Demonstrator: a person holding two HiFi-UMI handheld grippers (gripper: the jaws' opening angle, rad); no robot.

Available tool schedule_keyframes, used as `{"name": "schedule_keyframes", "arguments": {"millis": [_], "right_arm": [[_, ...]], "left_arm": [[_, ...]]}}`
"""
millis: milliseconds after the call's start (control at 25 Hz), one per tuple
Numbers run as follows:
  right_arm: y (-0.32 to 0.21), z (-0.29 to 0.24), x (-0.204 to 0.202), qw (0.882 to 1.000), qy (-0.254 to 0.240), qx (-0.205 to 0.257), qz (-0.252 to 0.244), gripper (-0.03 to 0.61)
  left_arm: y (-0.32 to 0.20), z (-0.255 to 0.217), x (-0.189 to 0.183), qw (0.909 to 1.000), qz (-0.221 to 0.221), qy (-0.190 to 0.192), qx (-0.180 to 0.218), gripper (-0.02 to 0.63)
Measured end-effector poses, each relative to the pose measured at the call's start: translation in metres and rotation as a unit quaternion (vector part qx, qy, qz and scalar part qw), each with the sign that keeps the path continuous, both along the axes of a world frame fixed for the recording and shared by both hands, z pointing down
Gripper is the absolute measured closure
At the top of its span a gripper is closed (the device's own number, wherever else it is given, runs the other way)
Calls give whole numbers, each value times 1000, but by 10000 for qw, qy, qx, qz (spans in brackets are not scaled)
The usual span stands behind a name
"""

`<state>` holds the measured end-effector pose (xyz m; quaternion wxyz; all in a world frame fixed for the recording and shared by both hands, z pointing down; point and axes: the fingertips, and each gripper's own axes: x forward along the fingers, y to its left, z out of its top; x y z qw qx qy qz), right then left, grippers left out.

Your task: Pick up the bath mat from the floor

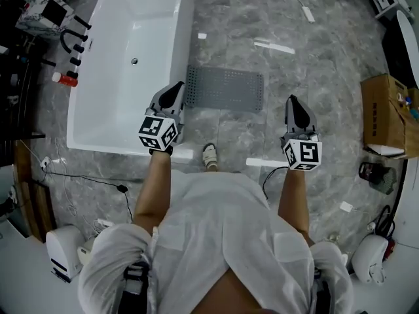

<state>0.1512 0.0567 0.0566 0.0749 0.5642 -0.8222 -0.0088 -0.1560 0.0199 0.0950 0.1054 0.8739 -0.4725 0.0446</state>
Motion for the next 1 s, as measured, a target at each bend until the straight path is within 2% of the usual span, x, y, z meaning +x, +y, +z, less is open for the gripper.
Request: {"name": "schedule_keyframes", "arguments": {"millis": [240,640,1000], "right_arm": [[-38,20,-16,9998,82,-116,-102,548],[-105,64,-14,9978,38,-457,-472,546],[-162,124,-24,9946,-19,-649,-814,546]], "left_arm": [[-34,22,-3,9998,35,-98,-162,601],[-67,75,20,9978,-102,-154,-629,601],[-95,155,20,9929,-387,-231,-1104,600]]}}
